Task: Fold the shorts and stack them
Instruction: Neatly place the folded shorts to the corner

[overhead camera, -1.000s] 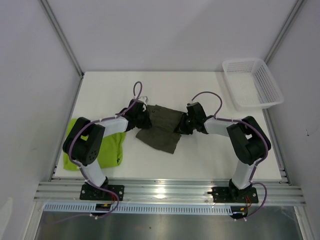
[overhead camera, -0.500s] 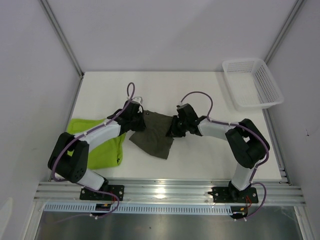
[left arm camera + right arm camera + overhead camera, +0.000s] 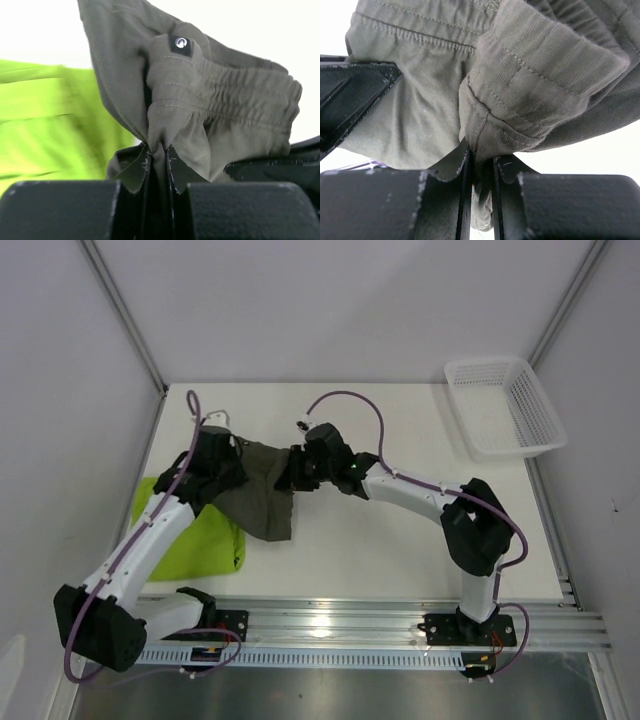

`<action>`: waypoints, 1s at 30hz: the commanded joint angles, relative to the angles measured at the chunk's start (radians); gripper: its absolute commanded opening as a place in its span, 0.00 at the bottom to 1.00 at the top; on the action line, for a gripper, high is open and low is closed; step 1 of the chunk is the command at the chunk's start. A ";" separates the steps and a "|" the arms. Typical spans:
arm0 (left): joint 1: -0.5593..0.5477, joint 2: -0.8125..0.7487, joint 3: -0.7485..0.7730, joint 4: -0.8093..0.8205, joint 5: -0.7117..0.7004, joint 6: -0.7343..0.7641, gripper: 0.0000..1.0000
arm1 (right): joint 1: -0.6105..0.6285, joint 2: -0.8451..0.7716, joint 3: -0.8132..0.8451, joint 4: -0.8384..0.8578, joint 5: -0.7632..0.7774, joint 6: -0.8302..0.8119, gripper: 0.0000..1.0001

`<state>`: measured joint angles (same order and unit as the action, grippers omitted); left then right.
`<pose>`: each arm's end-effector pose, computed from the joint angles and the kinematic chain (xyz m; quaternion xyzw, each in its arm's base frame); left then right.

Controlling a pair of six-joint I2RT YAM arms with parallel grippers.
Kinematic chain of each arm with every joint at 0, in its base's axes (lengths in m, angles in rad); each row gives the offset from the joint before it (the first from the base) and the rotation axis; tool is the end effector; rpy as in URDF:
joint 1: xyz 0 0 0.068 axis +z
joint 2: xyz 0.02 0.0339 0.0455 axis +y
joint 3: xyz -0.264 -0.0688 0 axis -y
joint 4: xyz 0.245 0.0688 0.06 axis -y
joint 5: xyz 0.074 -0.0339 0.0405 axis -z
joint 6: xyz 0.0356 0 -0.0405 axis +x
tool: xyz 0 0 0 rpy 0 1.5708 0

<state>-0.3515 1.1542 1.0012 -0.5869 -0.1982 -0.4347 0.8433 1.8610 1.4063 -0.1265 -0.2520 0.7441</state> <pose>0.2323 -0.0777 0.3035 -0.0778 0.9080 -0.0702 0.4057 0.2811 0.3290 0.2532 -0.1029 0.8691 0.4134 0.2515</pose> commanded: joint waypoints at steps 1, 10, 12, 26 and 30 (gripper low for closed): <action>0.091 -0.109 0.056 -0.091 -0.024 -0.002 0.00 | 0.054 0.046 0.141 0.050 -0.035 -0.002 0.00; 0.457 -0.208 0.002 -0.179 0.074 0.050 0.00 | 0.166 0.239 0.338 0.217 -0.075 0.049 0.00; 0.509 -0.209 -0.006 -0.179 0.108 0.059 0.00 | 0.187 0.286 0.358 0.243 -0.081 0.066 0.00; 0.715 -0.152 -0.121 -0.131 0.157 0.129 0.00 | 0.240 0.533 0.600 0.212 -0.096 0.084 0.00; 0.743 -0.111 -0.107 -0.142 0.109 0.133 0.04 | 0.243 0.535 0.608 0.194 -0.073 0.075 0.00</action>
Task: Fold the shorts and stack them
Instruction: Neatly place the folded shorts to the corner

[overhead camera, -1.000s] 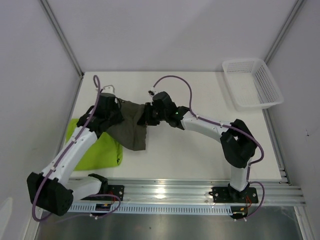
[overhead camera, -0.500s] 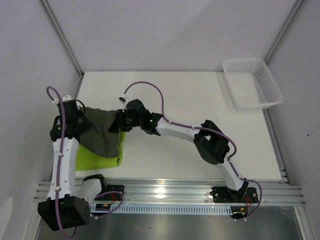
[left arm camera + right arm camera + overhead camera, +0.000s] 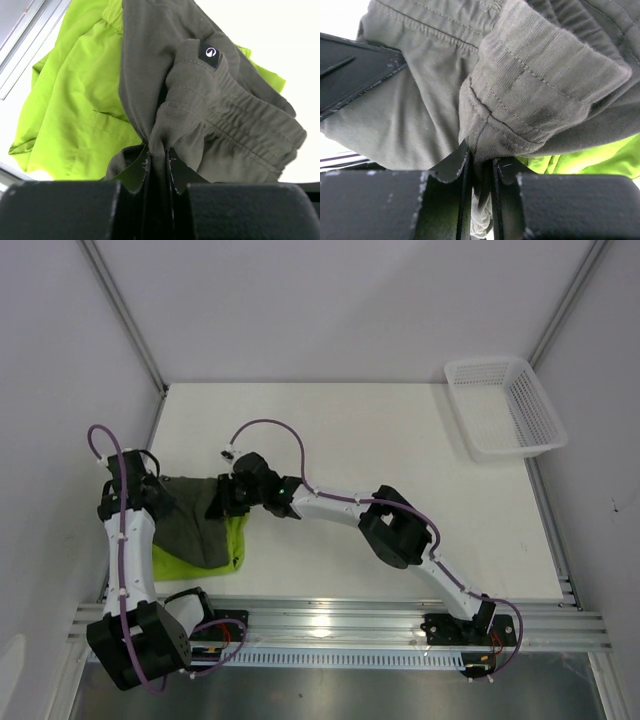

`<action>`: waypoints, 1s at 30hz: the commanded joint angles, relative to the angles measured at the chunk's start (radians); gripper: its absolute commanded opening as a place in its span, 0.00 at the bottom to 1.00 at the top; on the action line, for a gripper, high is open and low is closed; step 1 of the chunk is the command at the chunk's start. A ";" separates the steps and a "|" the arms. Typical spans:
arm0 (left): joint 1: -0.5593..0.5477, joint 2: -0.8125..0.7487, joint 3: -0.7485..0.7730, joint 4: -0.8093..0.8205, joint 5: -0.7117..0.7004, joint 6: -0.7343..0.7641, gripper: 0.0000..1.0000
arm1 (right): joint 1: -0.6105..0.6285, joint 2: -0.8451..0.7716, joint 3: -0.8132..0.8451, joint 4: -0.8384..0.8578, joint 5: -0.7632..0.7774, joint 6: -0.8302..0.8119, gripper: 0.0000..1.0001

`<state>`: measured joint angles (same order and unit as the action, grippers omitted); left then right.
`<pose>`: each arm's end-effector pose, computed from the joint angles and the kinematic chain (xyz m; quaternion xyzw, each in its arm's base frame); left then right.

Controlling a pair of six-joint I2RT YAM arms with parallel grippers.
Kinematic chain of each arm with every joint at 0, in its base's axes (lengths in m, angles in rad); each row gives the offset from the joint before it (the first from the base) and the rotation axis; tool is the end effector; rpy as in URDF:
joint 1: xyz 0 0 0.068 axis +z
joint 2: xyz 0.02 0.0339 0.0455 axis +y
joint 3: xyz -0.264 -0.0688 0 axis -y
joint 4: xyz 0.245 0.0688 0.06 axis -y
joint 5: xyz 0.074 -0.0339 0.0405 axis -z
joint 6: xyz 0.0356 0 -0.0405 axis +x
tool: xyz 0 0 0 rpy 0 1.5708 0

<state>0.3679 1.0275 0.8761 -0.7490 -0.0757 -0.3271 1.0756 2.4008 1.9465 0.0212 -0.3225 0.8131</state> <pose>0.1883 0.0755 0.2760 -0.3331 0.8830 0.0424 0.3279 0.2558 0.4973 0.1928 -0.1946 0.8131 0.5100 0.2021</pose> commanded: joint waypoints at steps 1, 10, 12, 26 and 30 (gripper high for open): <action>0.037 0.043 0.017 0.022 -0.021 0.020 0.08 | 0.010 0.000 0.086 0.030 -0.001 0.006 0.00; 0.124 0.112 0.011 0.013 -0.113 -0.009 0.82 | 0.012 0.015 0.089 -0.015 -0.001 -0.006 0.00; 0.126 0.118 0.014 0.001 -0.140 -0.020 0.99 | 0.015 0.009 0.066 -0.020 0.008 -0.005 0.04; 0.124 -0.032 0.077 0.003 -0.040 0.010 0.99 | -0.046 -0.043 -0.010 -0.239 0.138 0.017 0.89; 0.111 -0.053 0.070 0.022 0.068 0.014 0.99 | -0.086 -0.115 -0.102 -0.178 0.120 0.021 0.90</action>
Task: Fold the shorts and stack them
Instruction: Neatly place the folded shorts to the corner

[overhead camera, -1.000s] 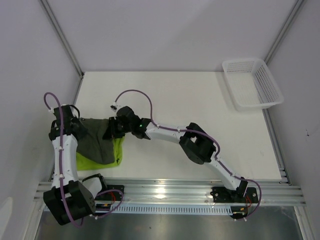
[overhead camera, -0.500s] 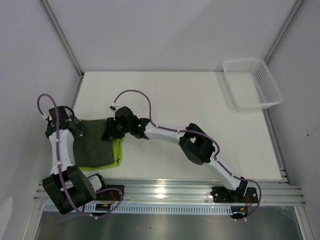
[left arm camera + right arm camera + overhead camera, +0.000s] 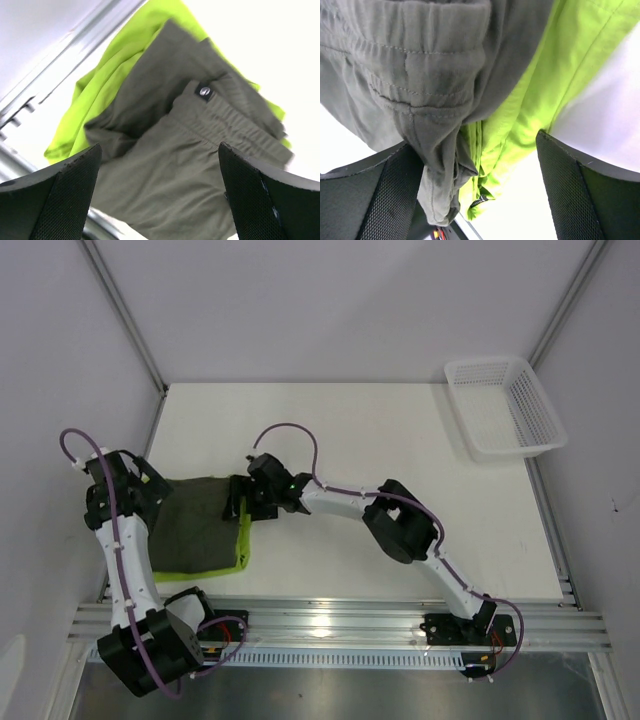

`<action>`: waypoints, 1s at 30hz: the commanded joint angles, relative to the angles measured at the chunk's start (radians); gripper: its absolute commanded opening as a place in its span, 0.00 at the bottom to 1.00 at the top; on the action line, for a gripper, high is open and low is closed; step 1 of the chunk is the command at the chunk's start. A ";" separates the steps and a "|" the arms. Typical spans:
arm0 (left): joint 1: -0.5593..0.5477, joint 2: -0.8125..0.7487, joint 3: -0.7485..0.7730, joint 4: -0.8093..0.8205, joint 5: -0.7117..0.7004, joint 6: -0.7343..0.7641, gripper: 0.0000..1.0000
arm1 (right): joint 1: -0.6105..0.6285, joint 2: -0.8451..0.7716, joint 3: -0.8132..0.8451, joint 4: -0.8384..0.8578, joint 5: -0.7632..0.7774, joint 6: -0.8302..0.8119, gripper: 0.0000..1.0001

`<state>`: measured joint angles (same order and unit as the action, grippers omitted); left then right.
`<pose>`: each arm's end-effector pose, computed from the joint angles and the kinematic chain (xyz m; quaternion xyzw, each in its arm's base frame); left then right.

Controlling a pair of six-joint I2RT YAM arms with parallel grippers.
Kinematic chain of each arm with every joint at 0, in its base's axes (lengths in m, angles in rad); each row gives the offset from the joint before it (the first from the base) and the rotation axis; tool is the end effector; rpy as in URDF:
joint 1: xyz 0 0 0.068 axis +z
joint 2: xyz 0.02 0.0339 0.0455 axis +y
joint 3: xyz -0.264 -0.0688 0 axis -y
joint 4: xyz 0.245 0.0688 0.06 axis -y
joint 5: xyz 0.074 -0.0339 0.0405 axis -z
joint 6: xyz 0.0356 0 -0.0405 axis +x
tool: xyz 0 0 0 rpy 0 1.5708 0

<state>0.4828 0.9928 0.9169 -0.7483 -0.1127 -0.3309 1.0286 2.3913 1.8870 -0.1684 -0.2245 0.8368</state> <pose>0.1743 0.0959 0.2956 -0.3867 0.8456 0.0799 0.3591 0.2727 0.4680 0.1599 -0.1341 0.8864 0.4066 0.1759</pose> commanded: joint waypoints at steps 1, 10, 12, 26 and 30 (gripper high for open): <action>-0.012 -0.019 0.028 0.026 0.137 0.021 0.99 | -0.044 -0.125 -0.078 0.017 0.024 -0.010 0.90; -0.171 -0.031 0.033 0.087 0.226 -0.074 0.99 | -0.093 -0.264 -0.218 0.217 -0.165 -0.044 0.88; -0.181 -0.045 0.028 0.093 0.261 -0.086 0.99 | -0.098 -0.288 -0.253 0.257 -0.188 -0.045 0.85; -0.188 -0.071 0.186 0.014 0.268 -0.056 0.99 | -0.058 -0.129 -0.129 0.544 -0.420 0.059 0.18; -0.188 -0.086 0.217 -0.005 0.268 -0.048 0.99 | -0.030 -0.009 -0.054 0.651 -0.441 0.113 0.19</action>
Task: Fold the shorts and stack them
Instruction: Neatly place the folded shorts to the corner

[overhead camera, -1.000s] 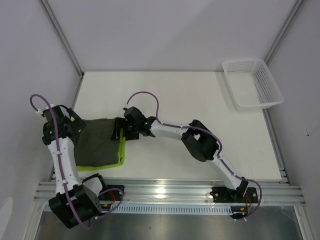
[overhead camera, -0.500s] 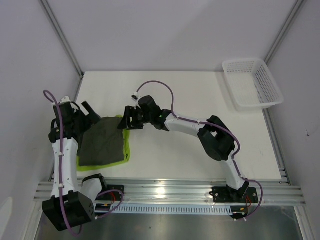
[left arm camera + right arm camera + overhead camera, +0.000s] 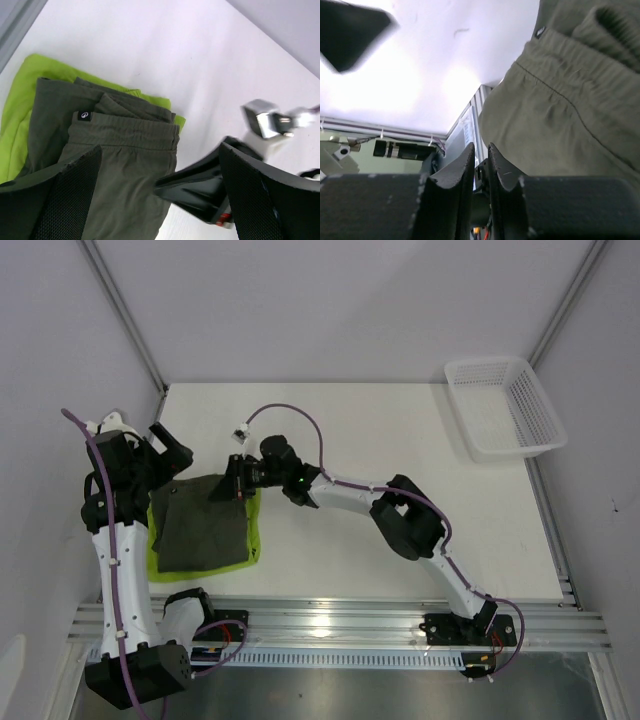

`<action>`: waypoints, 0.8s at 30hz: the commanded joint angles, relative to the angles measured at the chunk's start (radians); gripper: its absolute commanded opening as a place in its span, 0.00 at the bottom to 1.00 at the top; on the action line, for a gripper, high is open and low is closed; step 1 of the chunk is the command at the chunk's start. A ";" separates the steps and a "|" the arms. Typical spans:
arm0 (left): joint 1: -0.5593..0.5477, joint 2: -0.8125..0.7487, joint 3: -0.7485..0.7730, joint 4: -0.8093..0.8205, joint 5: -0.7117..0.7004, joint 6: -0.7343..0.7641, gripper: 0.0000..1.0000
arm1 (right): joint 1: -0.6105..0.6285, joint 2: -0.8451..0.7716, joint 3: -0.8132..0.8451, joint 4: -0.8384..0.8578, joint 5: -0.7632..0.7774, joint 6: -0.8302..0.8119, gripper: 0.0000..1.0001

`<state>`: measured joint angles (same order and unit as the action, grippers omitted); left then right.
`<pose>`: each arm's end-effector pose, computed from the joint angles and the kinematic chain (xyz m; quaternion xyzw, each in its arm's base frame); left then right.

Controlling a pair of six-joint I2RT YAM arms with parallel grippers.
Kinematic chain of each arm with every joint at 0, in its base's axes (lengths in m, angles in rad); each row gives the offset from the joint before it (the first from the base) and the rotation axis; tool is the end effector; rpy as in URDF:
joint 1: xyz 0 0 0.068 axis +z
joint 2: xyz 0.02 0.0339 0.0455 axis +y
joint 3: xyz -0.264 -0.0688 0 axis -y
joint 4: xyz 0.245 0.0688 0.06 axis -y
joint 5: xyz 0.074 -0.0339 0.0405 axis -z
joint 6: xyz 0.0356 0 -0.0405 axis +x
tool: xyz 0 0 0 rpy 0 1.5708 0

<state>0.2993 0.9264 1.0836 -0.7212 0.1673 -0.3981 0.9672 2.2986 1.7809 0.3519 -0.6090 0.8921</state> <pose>0.1797 0.0492 0.3639 -0.2604 0.8341 -0.0968 0.4765 0.2897 0.4561 0.2245 -0.2209 0.7203 0.6309 0.1853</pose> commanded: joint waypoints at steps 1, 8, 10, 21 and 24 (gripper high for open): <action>-0.006 -0.020 0.050 -0.034 -0.012 0.024 0.99 | 0.034 0.103 0.066 0.142 -0.048 0.064 0.19; -0.006 -0.026 0.032 -0.035 -0.008 0.048 0.99 | 0.047 0.278 0.100 0.251 -0.003 0.117 0.21; -0.005 -0.023 0.035 -0.043 -0.006 0.057 0.99 | 0.047 0.303 0.127 0.223 0.003 0.116 0.22; -0.006 -0.031 0.128 -0.072 -0.006 0.071 0.99 | 0.035 0.175 0.289 0.099 -0.012 0.062 0.68; -0.006 -0.052 0.102 -0.032 0.043 0.055 0.99 | 0.002 0.017 0.209 0.006 0.029 -0.027 0.79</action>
<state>0.2993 0.9051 1.1690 -0.7891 0.1631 -0.3473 1.0050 2.5187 2.0190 0.4091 -0.6128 0.9657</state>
